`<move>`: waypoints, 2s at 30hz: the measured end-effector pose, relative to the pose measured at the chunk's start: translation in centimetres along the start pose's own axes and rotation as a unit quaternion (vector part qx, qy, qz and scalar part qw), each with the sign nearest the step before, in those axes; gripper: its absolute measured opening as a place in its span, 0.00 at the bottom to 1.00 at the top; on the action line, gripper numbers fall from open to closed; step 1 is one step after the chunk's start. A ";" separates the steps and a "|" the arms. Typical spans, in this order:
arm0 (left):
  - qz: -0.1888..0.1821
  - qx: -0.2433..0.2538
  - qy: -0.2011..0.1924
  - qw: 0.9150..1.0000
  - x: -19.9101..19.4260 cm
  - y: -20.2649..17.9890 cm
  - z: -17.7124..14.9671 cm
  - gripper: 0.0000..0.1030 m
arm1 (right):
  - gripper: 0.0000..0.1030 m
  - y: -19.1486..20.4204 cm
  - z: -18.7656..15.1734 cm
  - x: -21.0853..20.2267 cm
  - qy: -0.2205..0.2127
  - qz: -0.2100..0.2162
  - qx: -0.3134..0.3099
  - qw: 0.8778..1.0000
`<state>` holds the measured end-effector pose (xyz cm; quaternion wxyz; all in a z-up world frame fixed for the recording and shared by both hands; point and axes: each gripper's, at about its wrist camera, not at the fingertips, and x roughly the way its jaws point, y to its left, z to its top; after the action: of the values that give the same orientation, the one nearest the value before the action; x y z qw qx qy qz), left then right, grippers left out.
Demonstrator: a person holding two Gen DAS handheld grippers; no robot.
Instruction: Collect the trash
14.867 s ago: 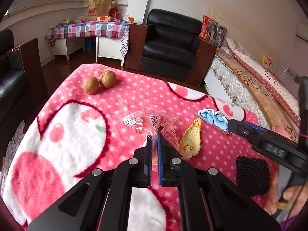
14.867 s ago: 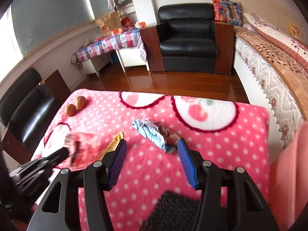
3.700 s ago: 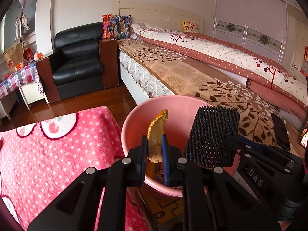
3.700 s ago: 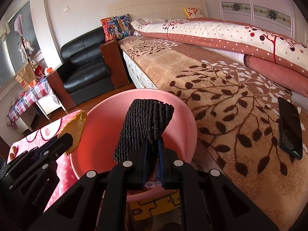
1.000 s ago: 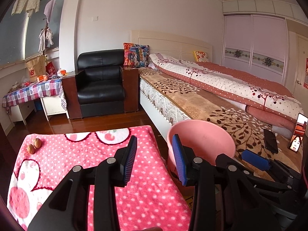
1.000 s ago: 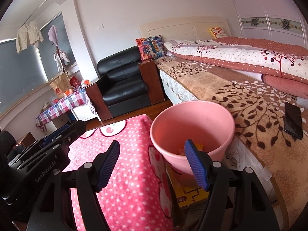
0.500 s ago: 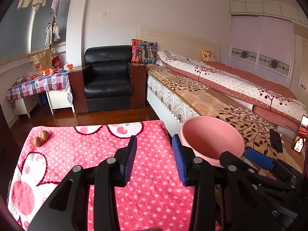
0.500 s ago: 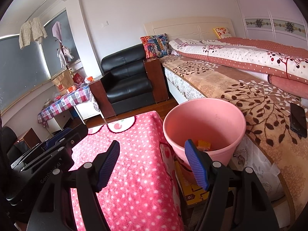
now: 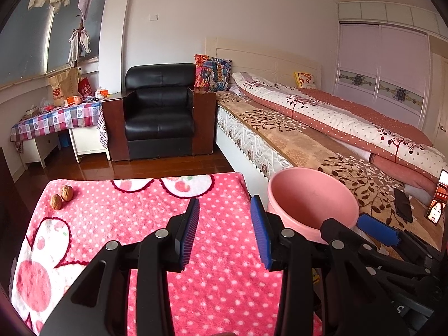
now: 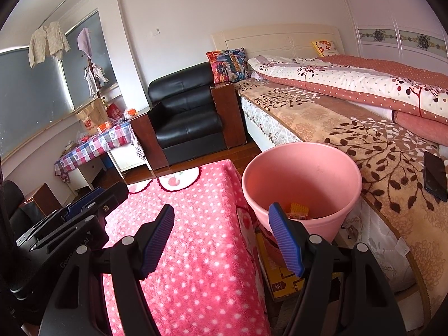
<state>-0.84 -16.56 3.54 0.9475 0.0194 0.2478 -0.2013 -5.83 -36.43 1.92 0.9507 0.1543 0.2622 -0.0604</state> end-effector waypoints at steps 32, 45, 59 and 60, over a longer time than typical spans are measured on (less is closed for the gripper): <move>0.003 0.001 0.005 1.000 0.2 0.4 -0.2 0.37 | 0.67 0.1 0.1 0.0 0.001 -0.001 -0.001 1.000; 0.003 0.000 0.007 1.000 0.3 0.6 -0.4 0.37 | 0.67 0.2 0.1 0.0 0.002 -0.001 -0.001 1.000; 0.003 0.000 0.009 1.000 0.4 0.6 -0.5 0.37 | 0.67 0.3 0.1 -0.1 0.002 -0.001 -0.001 1.000; 0.003 -0.001 0.009 1.000 0.4 0.7 -0.6 0.37 | 0.67 0.3 0.1 -0.1 0.002 -0.001 -0.001 1.000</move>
<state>-0.51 -15.99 2.76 0.9457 0.0214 0.2565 -0.1984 -5.79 -36.17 2.18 0.9501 0.1536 0.2645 -0.0609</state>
